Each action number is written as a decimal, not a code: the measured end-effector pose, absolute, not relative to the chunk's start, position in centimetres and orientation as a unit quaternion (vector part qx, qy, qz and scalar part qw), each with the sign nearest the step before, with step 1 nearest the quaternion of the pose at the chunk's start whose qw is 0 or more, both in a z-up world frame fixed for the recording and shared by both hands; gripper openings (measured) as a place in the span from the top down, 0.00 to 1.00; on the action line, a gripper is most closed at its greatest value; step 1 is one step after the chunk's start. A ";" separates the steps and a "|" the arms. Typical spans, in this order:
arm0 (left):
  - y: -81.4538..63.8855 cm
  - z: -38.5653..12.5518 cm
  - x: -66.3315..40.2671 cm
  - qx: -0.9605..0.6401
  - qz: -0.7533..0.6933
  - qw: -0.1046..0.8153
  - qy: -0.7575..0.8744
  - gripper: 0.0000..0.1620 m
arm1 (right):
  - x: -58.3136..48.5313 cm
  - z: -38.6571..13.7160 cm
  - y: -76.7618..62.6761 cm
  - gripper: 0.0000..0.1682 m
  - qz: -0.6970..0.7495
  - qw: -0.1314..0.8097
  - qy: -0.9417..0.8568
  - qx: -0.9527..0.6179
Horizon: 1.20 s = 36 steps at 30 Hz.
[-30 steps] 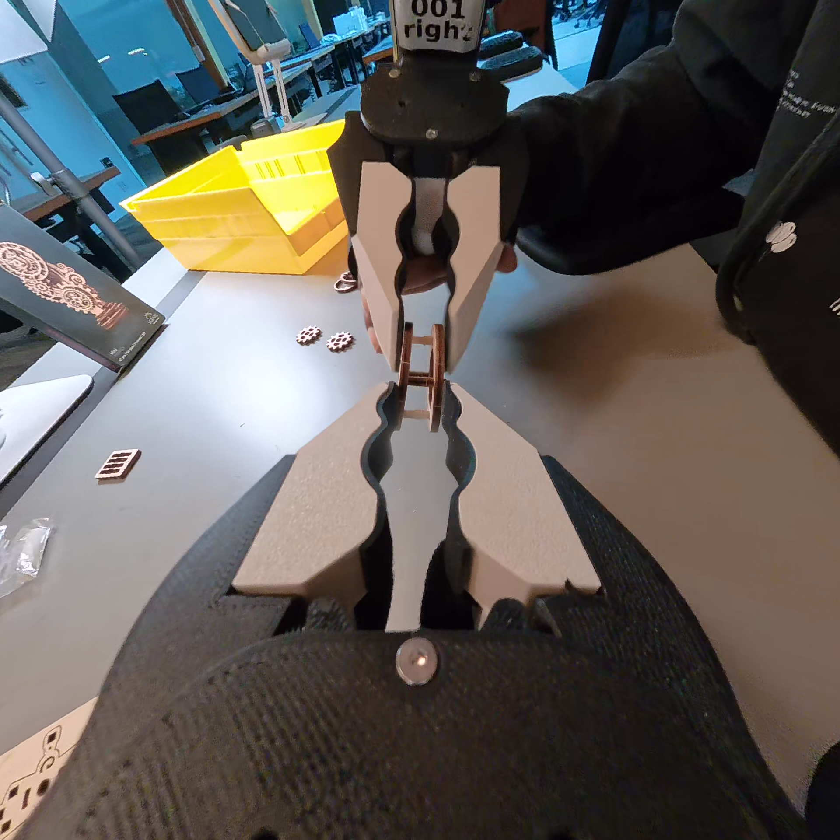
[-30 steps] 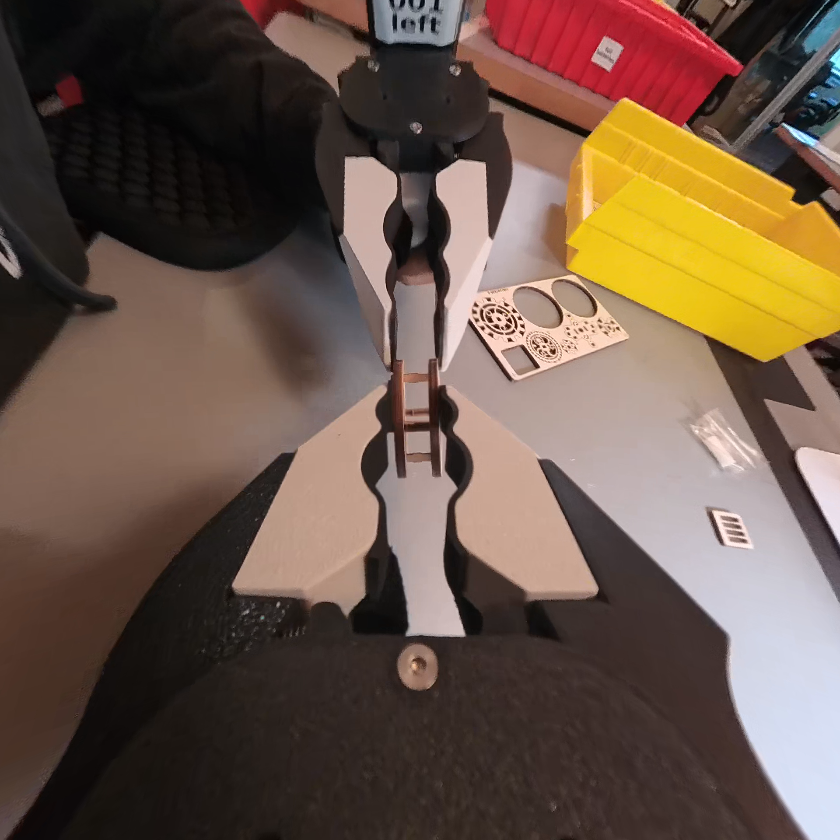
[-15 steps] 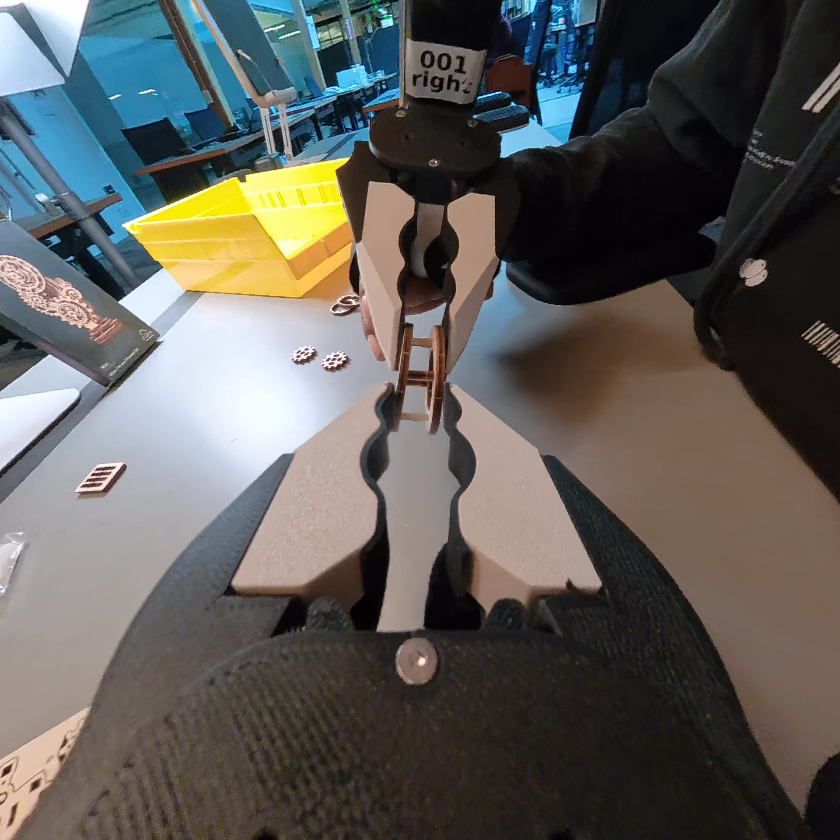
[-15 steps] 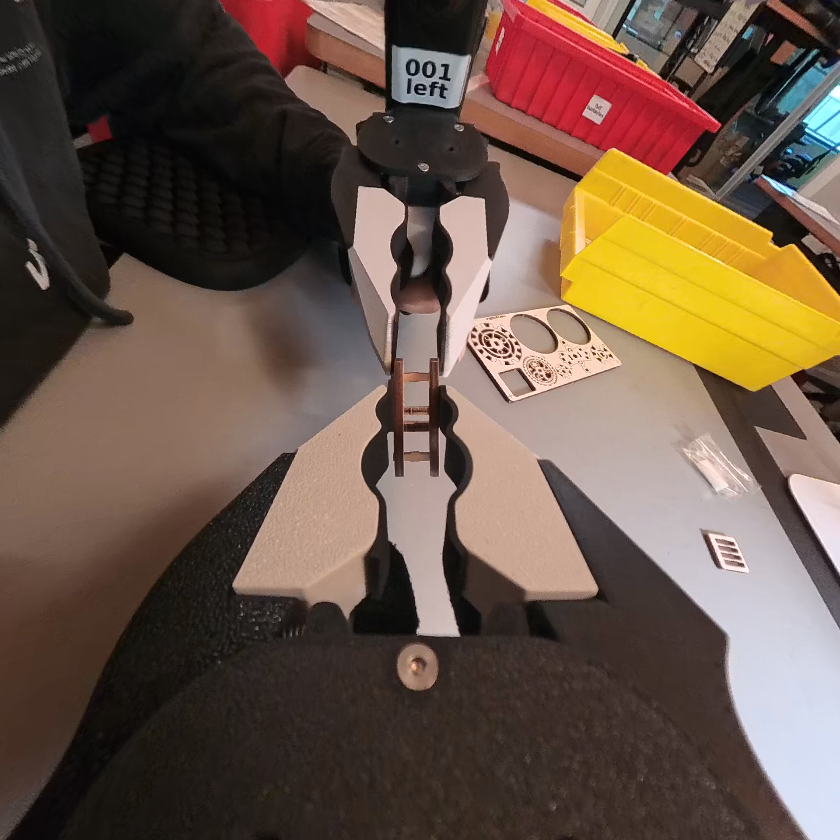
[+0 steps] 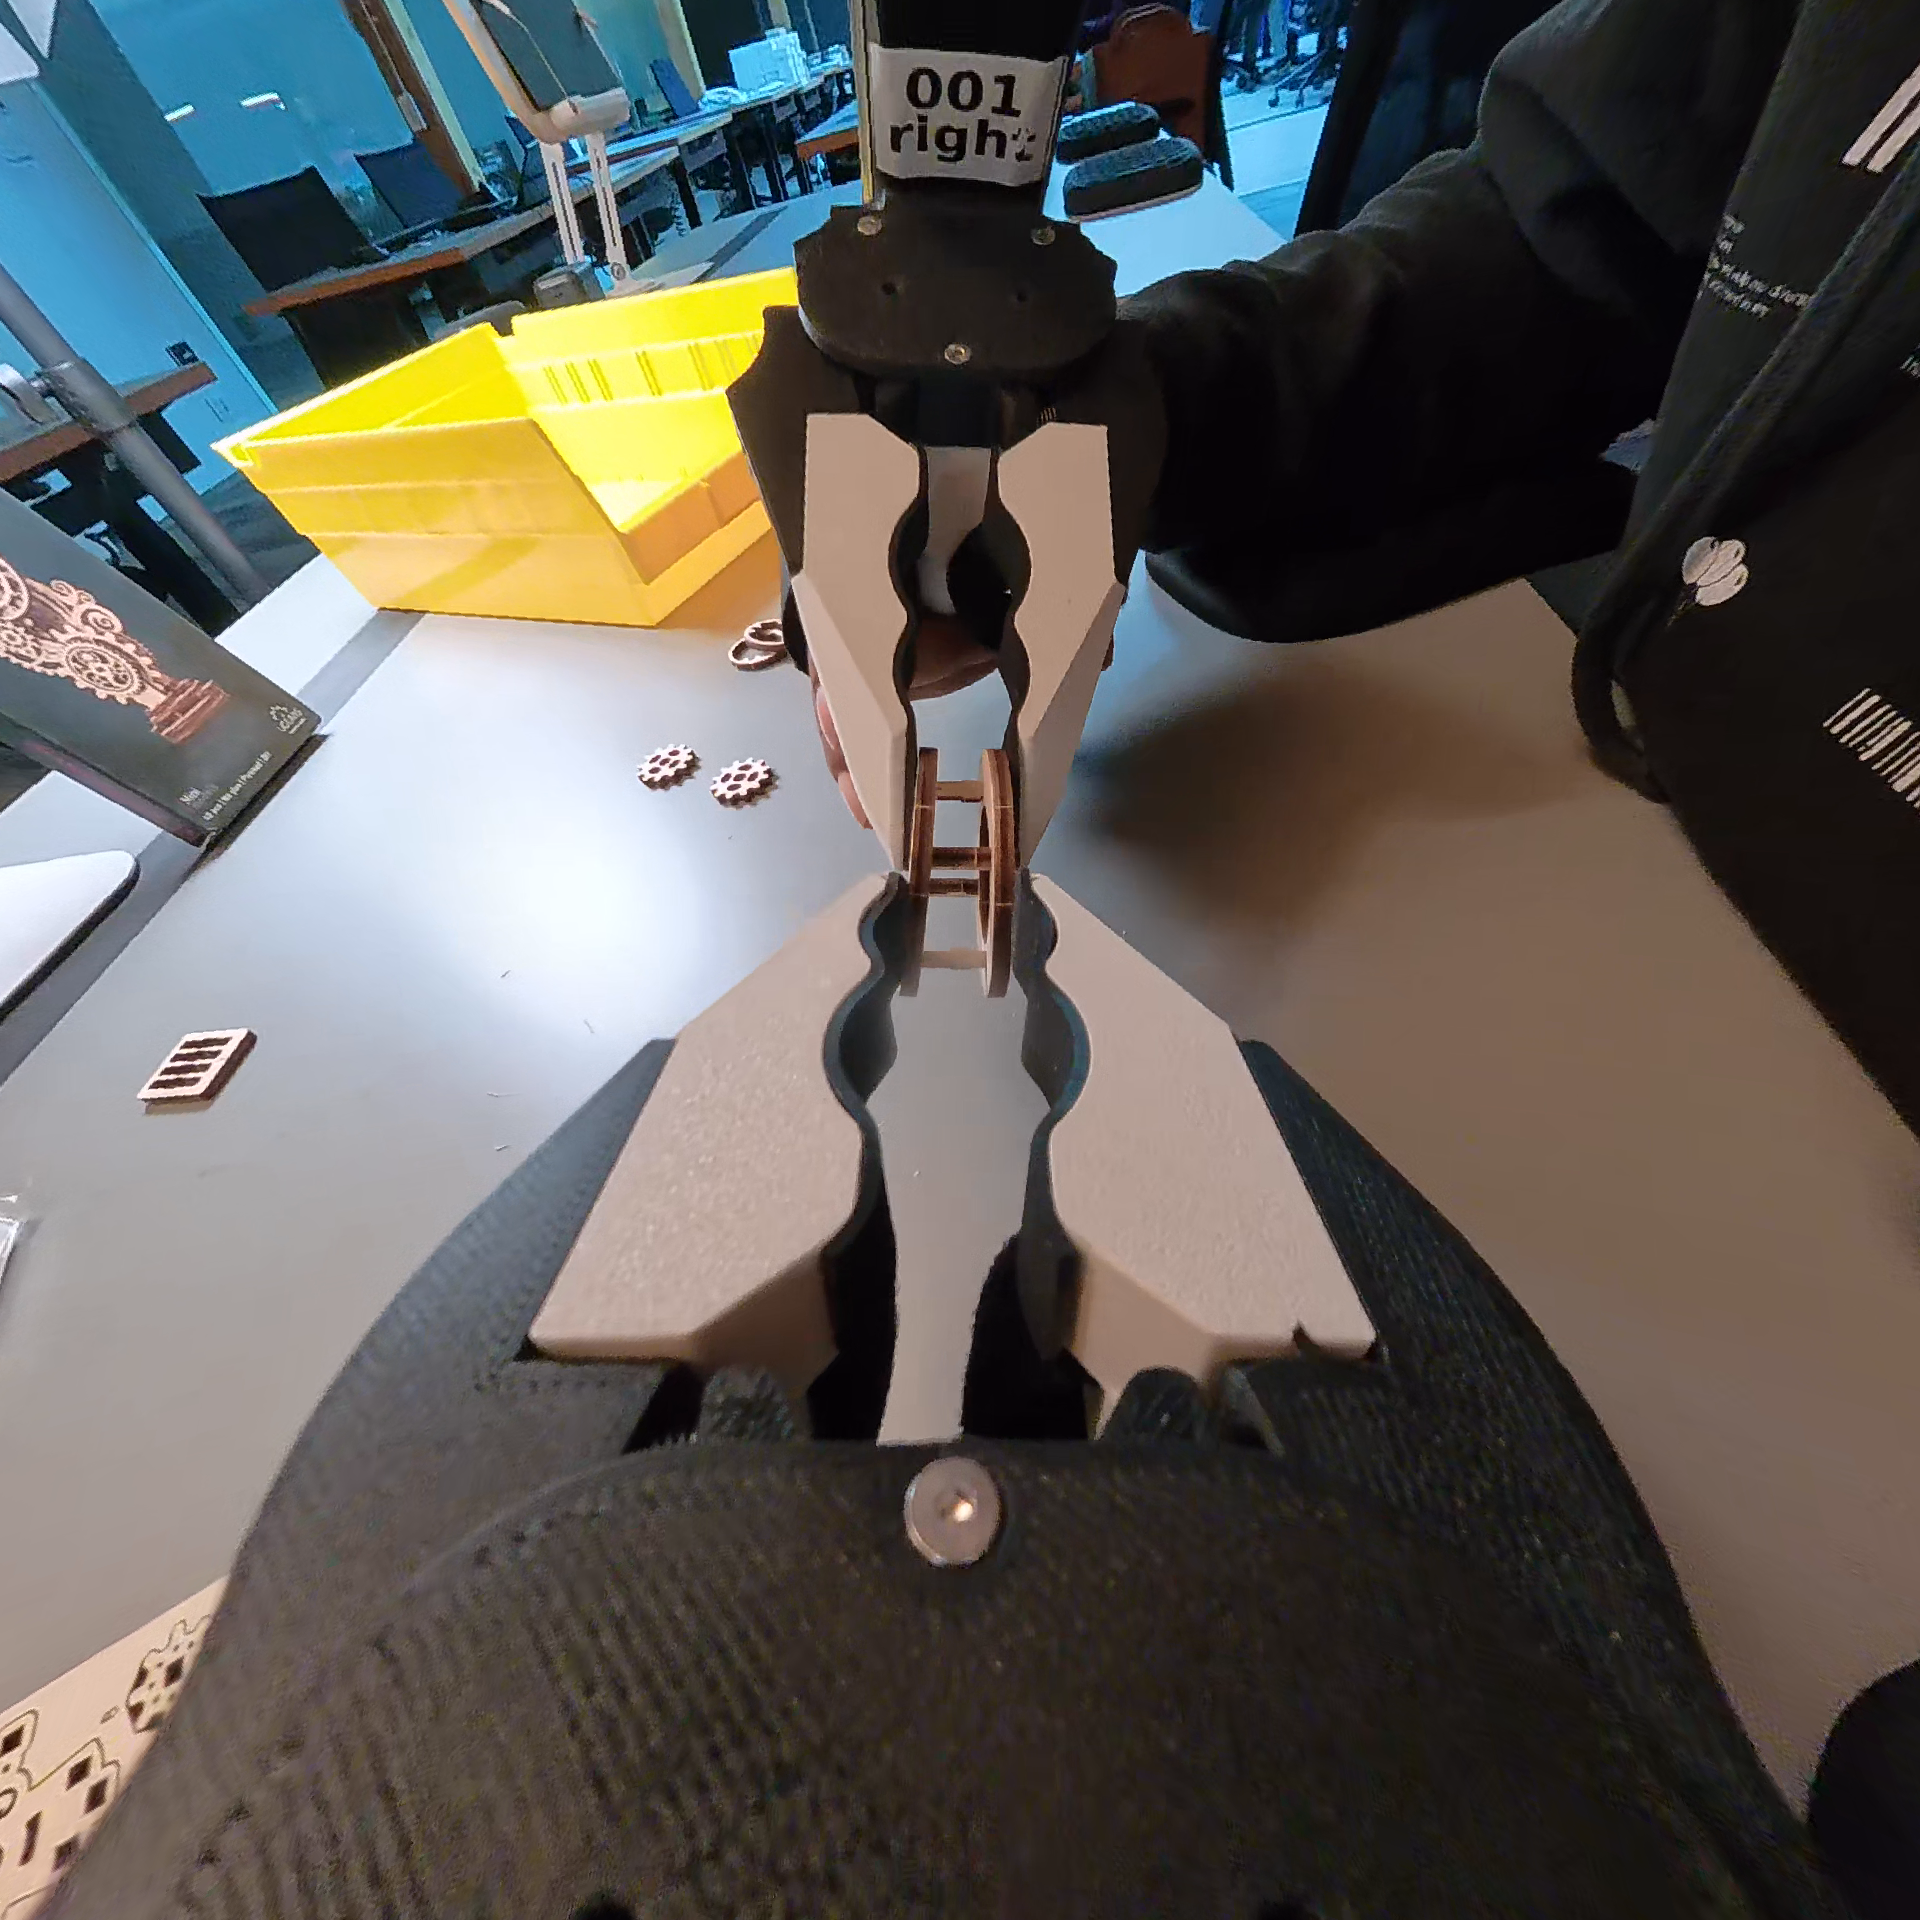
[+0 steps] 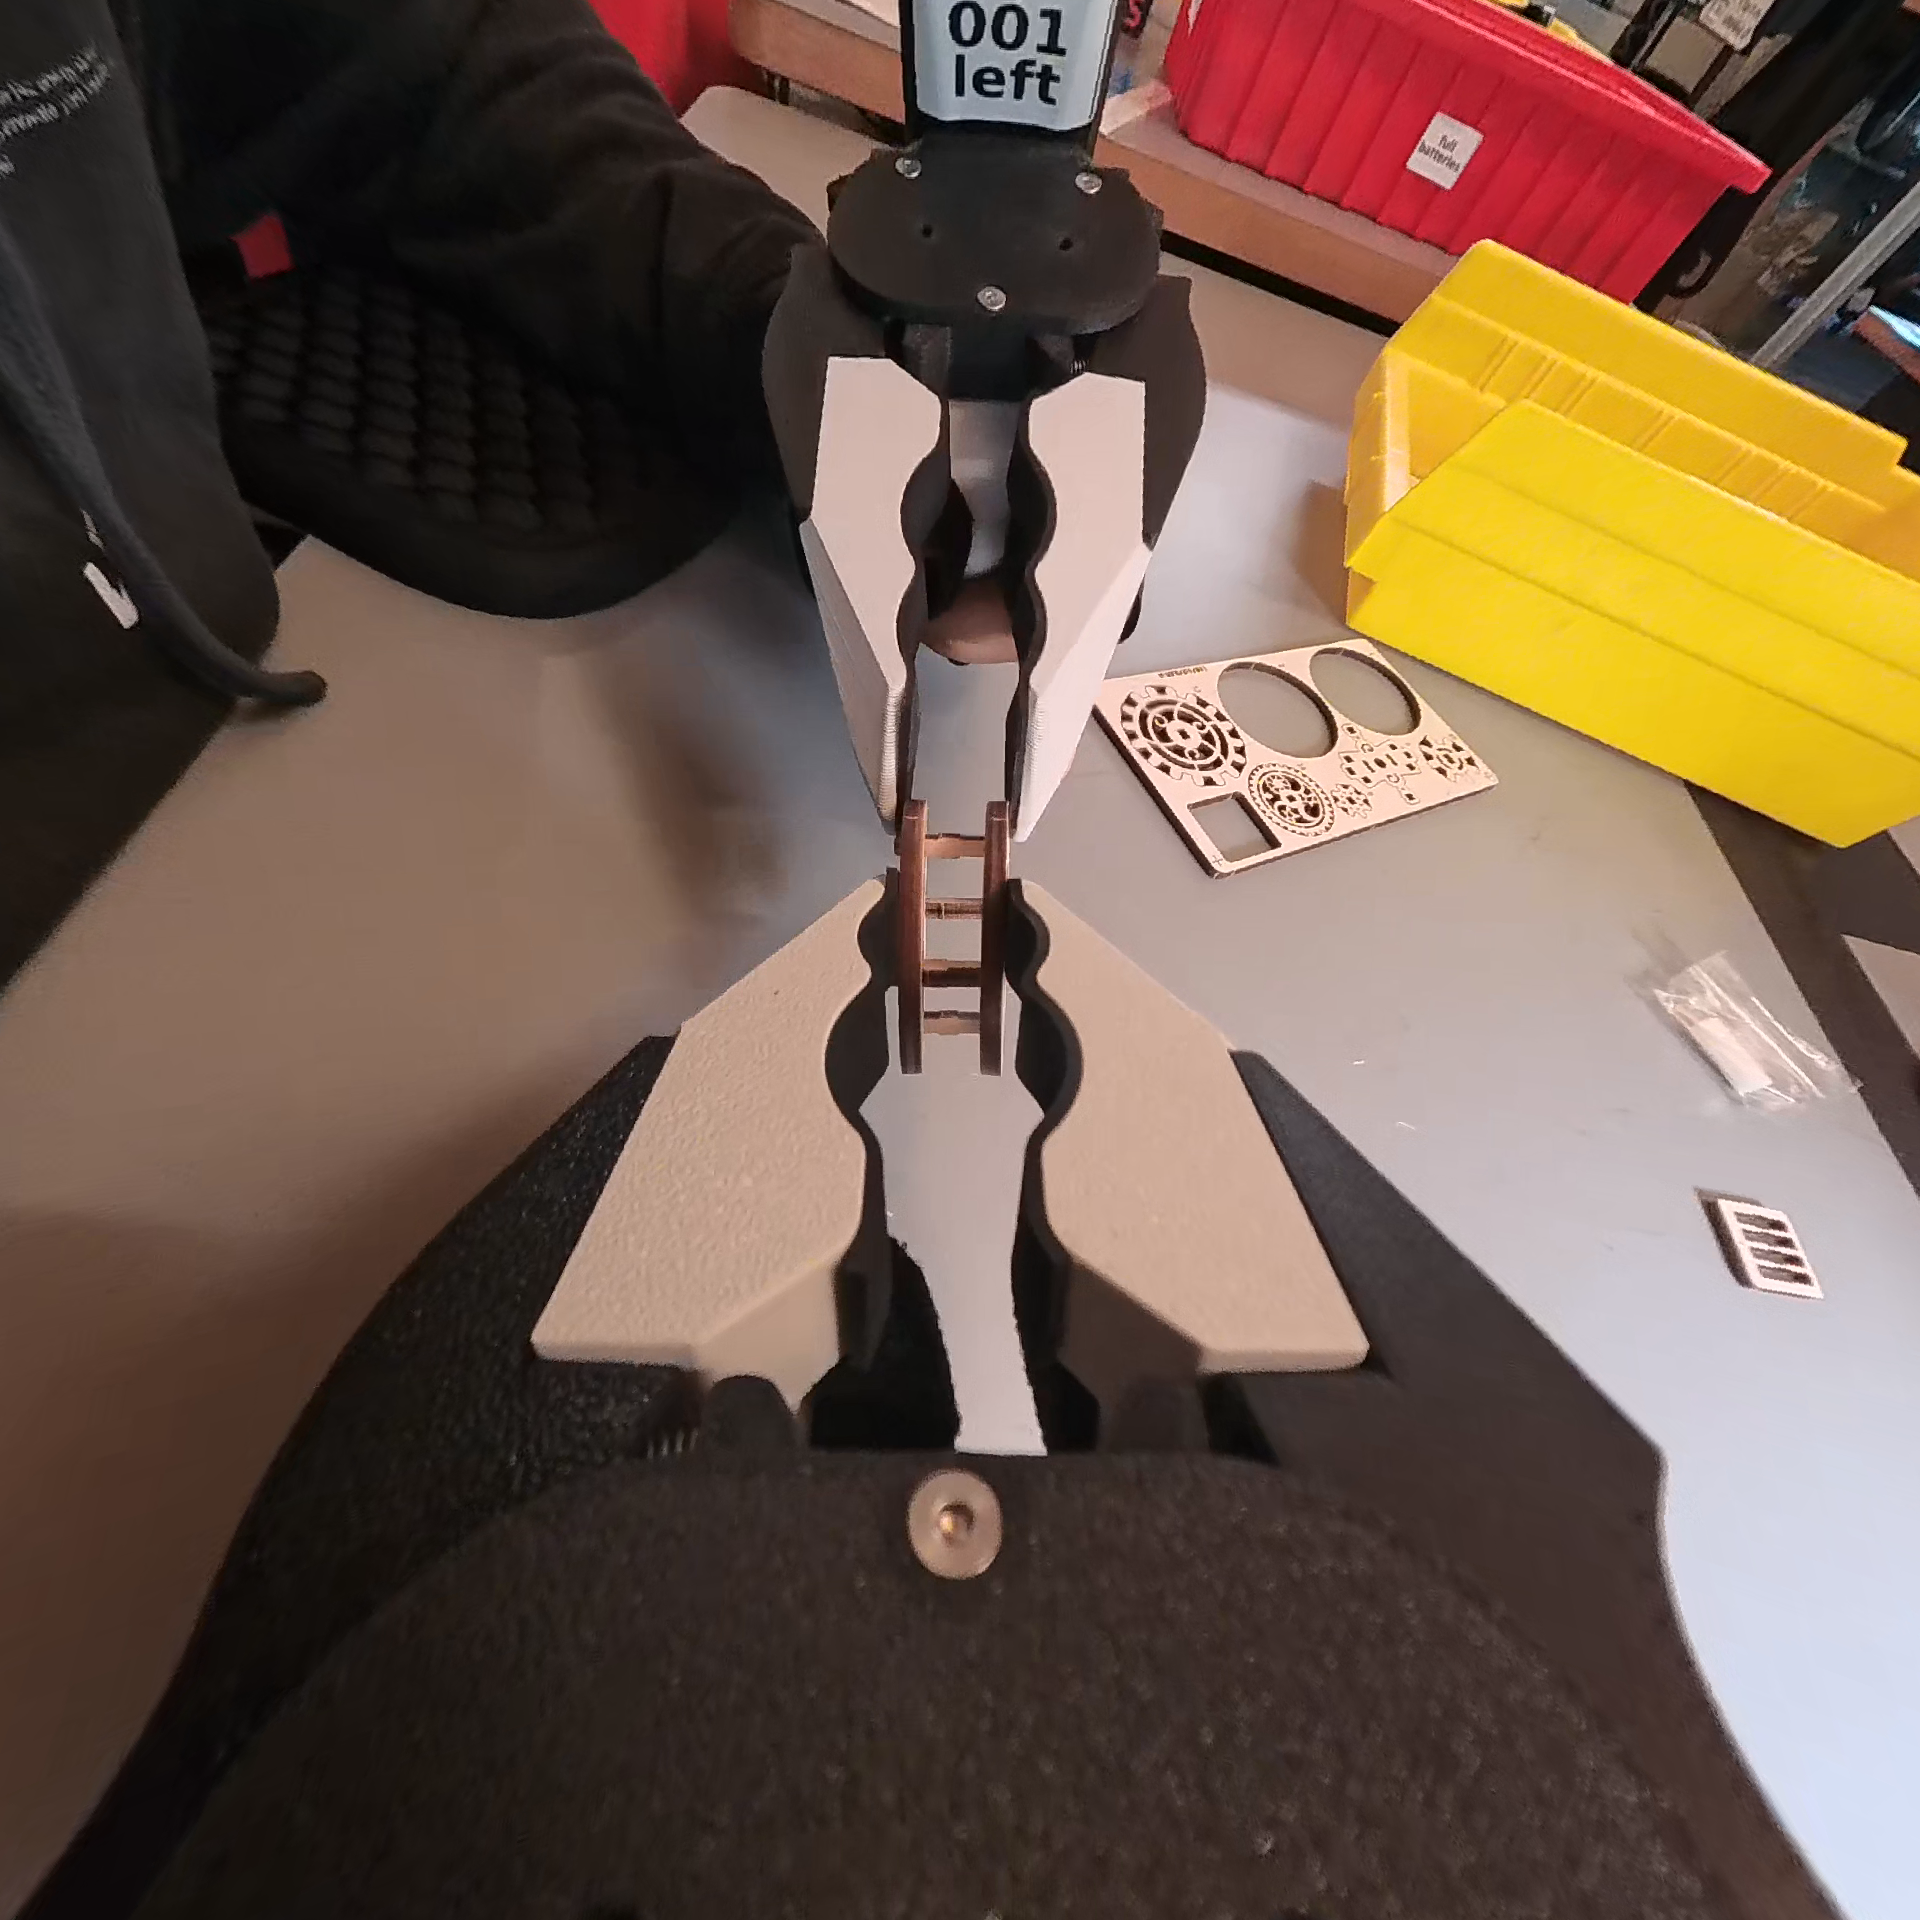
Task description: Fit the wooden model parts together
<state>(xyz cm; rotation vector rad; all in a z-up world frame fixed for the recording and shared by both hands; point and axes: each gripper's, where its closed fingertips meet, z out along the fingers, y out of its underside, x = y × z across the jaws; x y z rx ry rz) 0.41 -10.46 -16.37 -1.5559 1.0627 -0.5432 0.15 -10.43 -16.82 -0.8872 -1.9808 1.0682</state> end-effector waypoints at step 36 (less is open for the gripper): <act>-10.7 -16.2 0.6 -0.652 -0.263 0.562 0.436 0.89 | 0.0 -17.1 -10.7 0.91 0.433 0.341 -0.755 -0.355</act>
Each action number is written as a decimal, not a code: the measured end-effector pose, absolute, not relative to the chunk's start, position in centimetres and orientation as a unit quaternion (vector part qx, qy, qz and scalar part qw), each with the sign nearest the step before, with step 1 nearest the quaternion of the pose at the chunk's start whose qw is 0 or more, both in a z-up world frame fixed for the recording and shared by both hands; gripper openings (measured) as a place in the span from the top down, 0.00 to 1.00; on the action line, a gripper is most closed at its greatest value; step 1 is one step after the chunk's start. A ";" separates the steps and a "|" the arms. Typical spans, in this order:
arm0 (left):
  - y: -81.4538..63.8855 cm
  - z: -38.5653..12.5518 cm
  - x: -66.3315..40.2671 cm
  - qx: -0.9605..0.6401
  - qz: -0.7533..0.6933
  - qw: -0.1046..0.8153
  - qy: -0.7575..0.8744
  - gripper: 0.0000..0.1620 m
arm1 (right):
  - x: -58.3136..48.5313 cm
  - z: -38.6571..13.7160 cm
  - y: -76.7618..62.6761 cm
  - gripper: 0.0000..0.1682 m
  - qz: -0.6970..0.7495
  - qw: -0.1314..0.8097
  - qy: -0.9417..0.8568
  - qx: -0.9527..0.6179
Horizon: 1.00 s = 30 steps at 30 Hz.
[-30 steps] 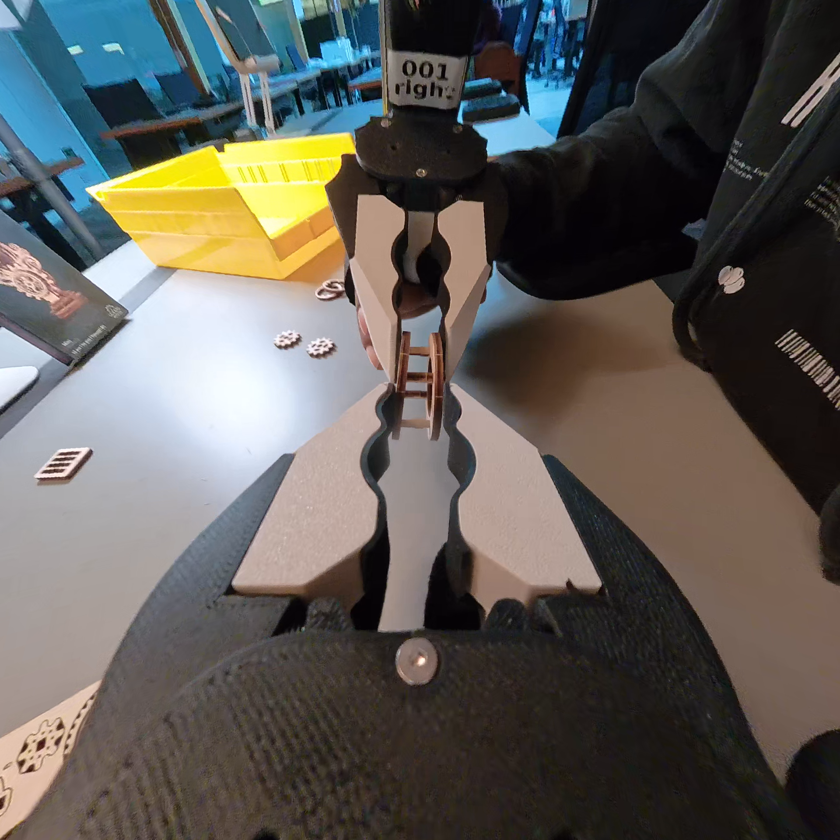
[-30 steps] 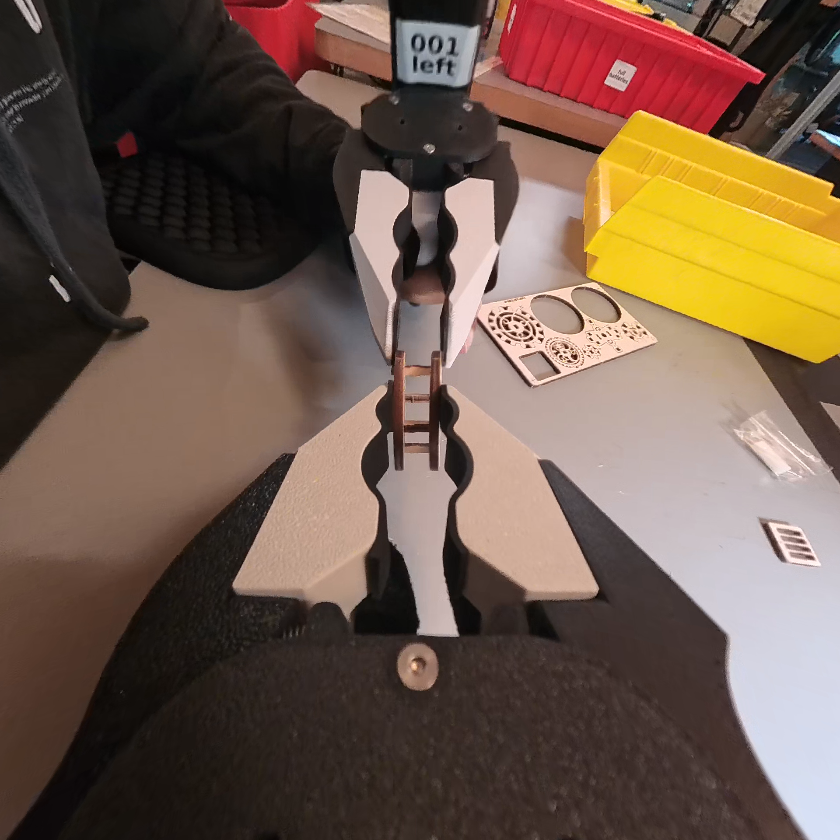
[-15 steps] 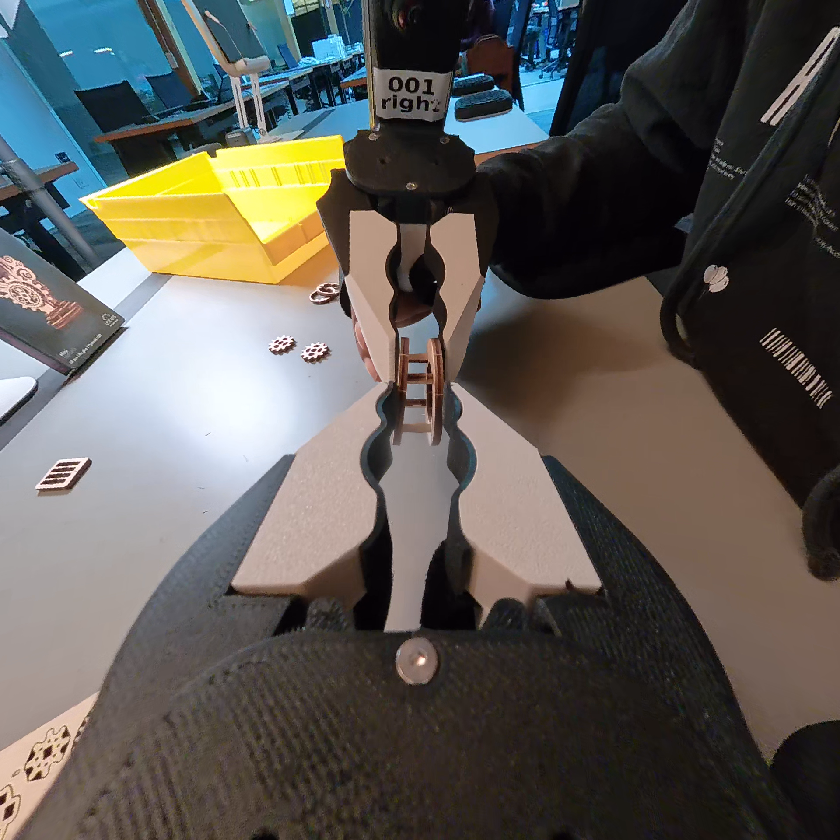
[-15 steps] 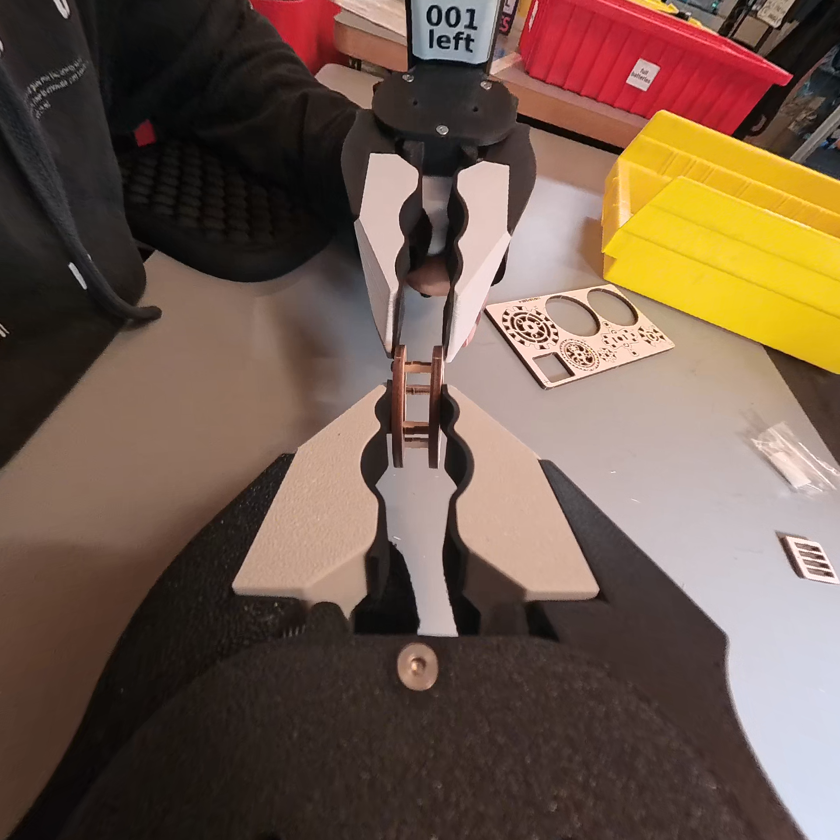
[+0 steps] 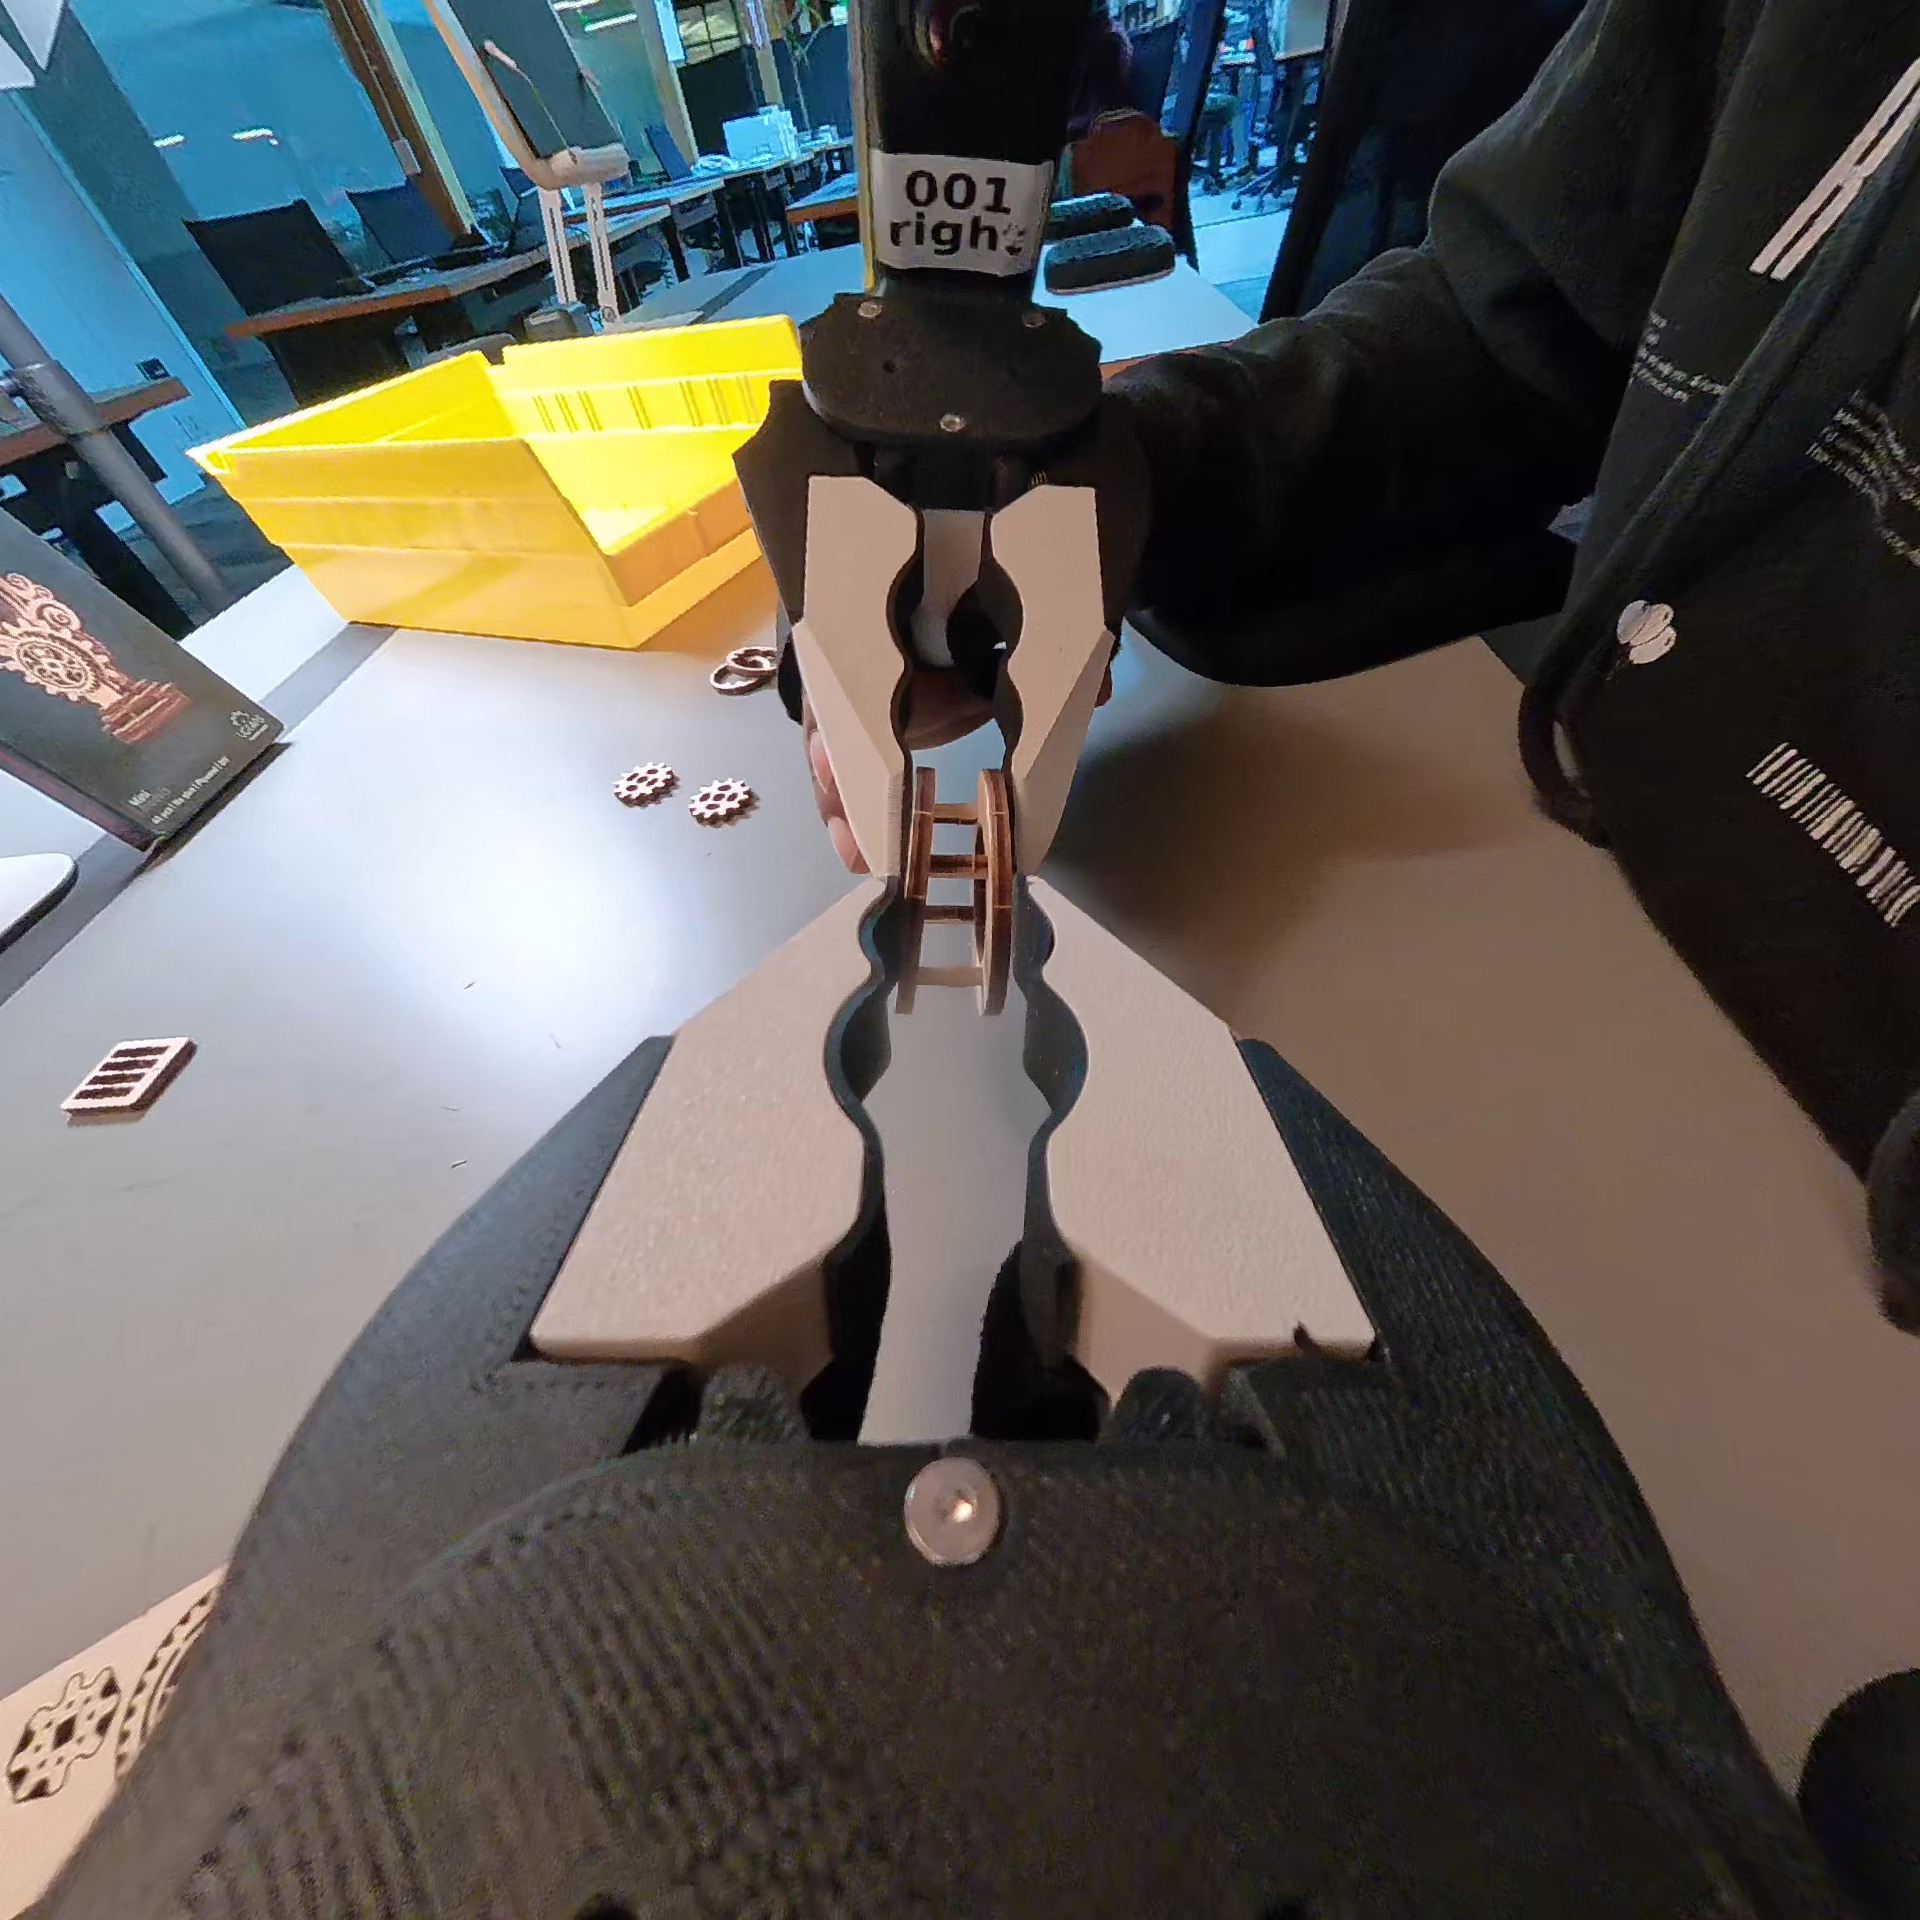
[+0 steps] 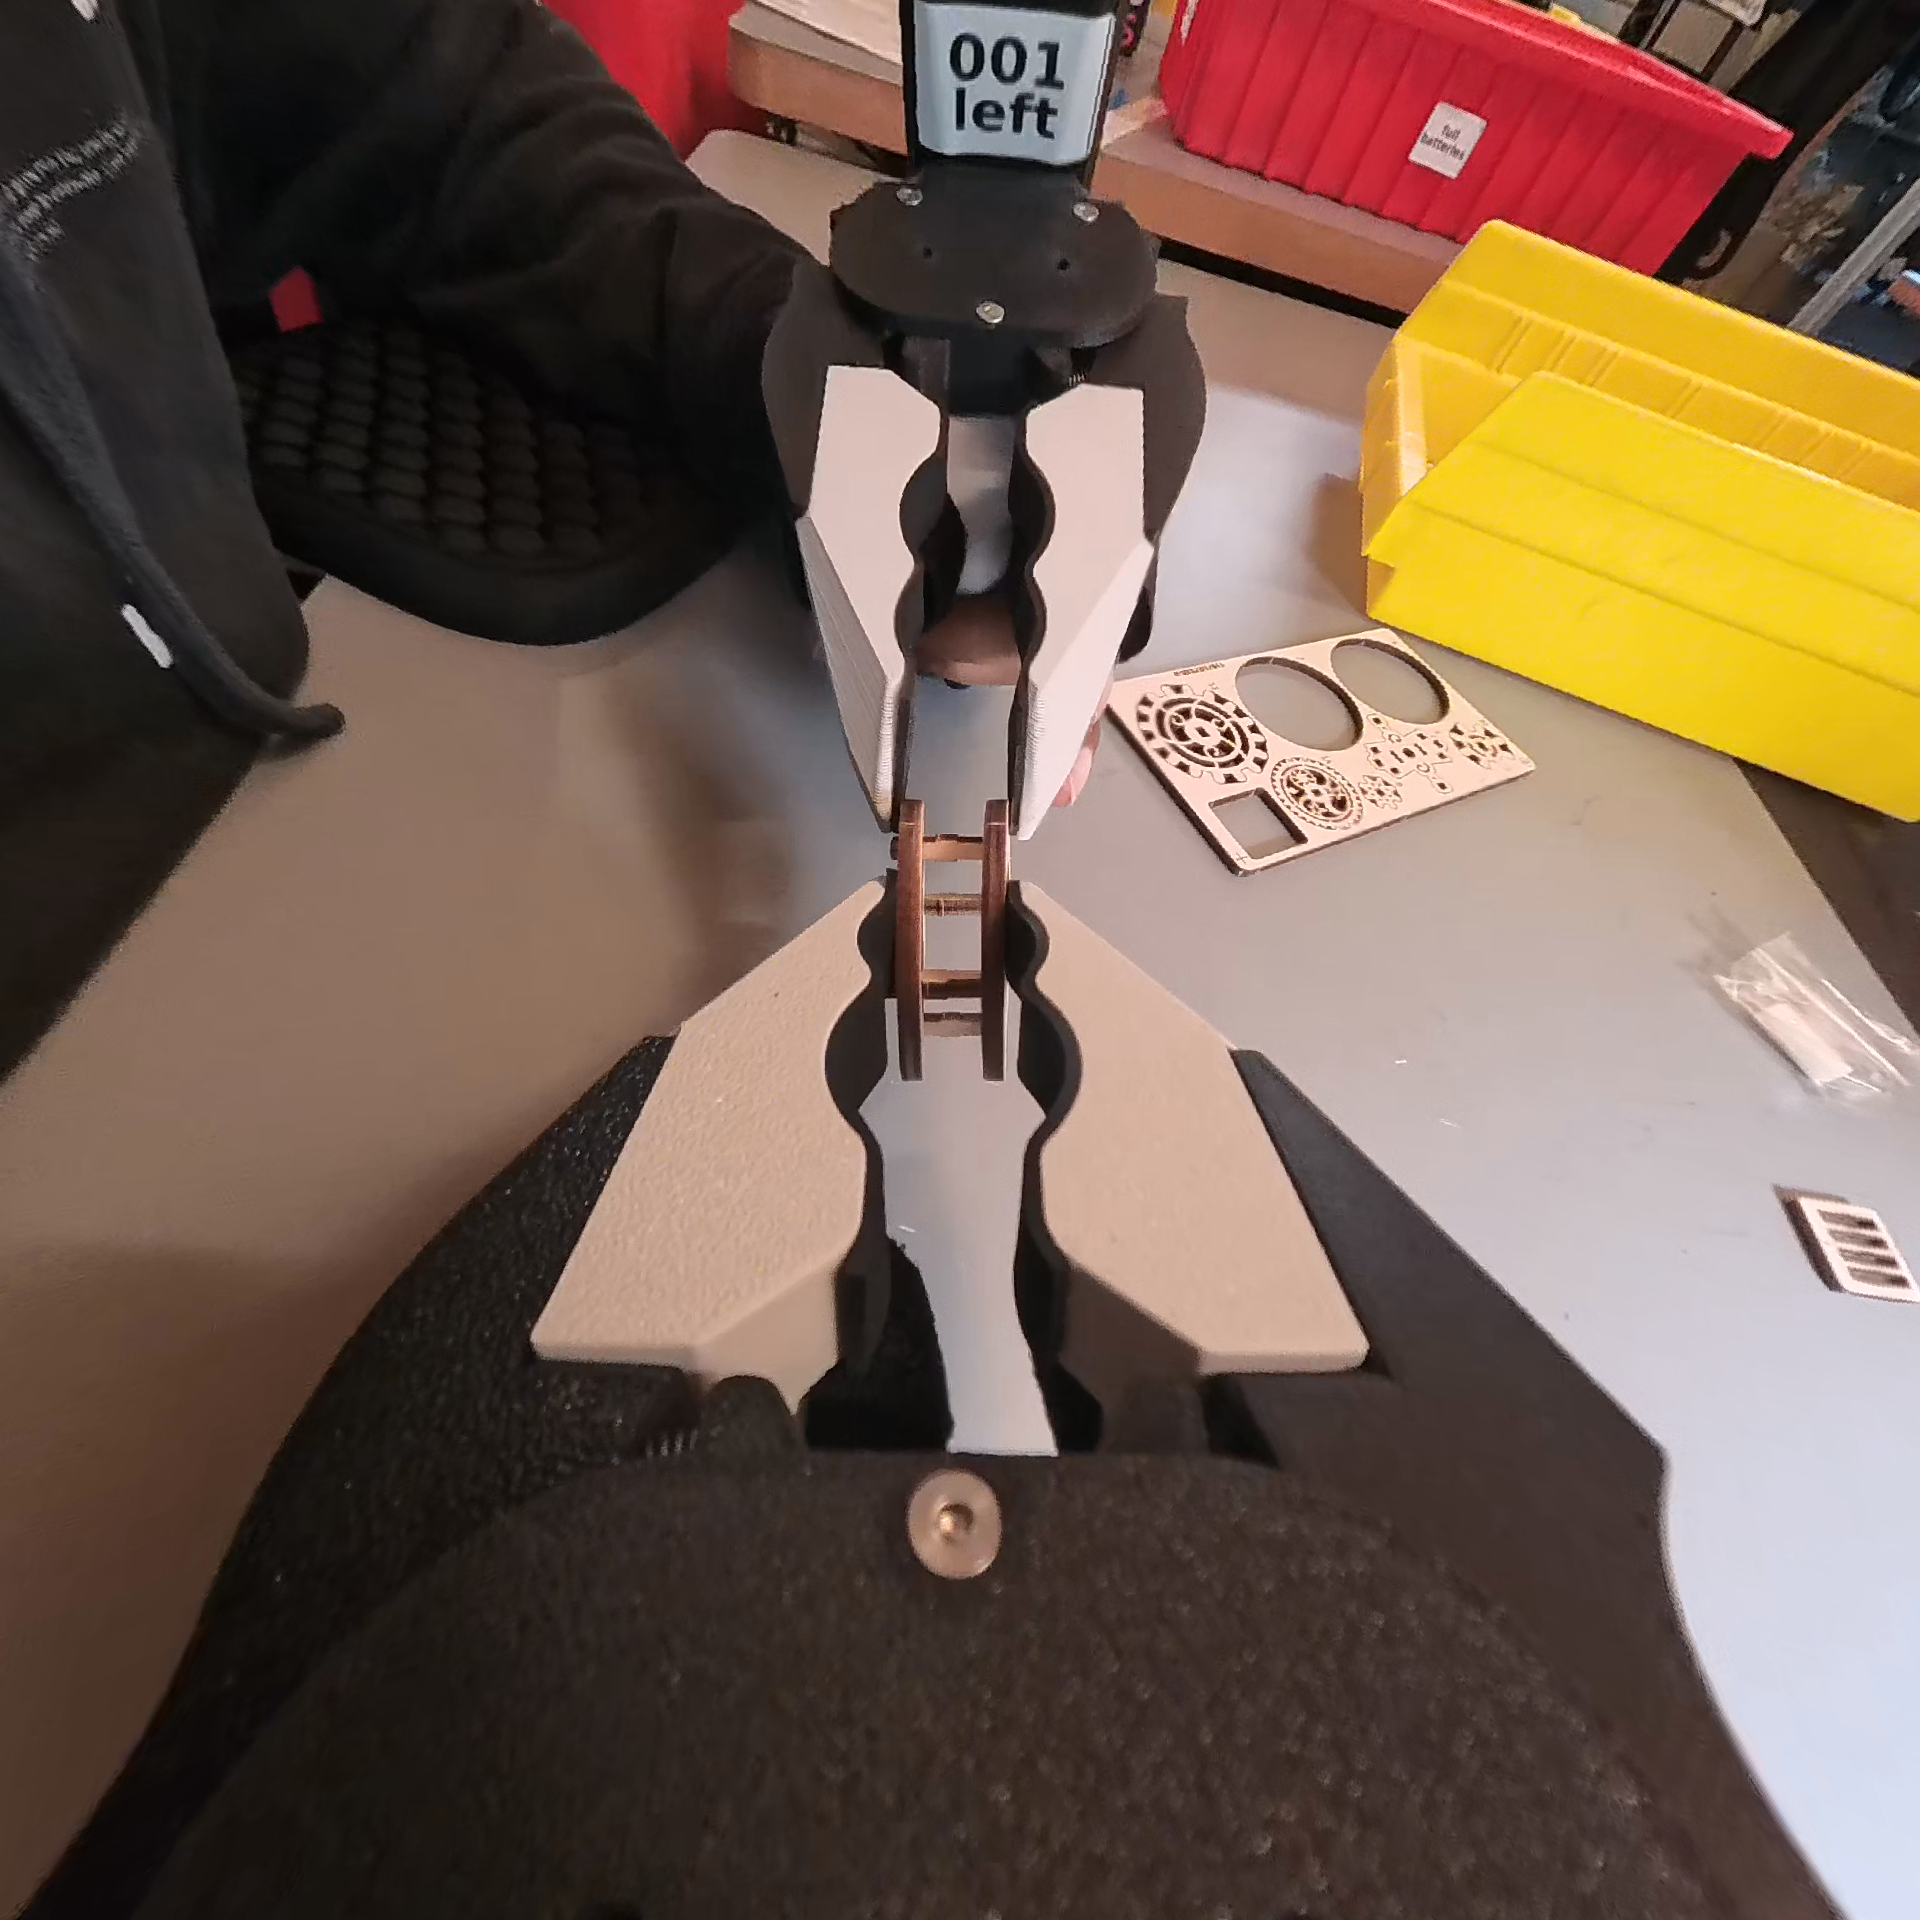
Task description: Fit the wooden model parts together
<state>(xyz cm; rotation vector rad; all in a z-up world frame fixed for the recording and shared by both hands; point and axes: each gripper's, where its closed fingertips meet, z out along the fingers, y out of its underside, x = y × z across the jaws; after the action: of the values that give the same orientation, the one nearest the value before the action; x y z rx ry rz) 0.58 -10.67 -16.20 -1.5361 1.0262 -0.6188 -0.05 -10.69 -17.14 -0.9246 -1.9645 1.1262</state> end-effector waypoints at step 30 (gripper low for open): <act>-10.4 -16.4 0.6 -0.670 -0.239 0.548 0.440 0.88 | -0.7 -17.3 -10.5 0.90 0.401 0.382 -0.760 -0.340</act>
<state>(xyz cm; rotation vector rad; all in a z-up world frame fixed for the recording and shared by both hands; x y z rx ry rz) 0.55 -10.40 -16.36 -1.5874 1.0427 -0.5651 -0.68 -10.52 -17.29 -0.8666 -1.9399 1.0222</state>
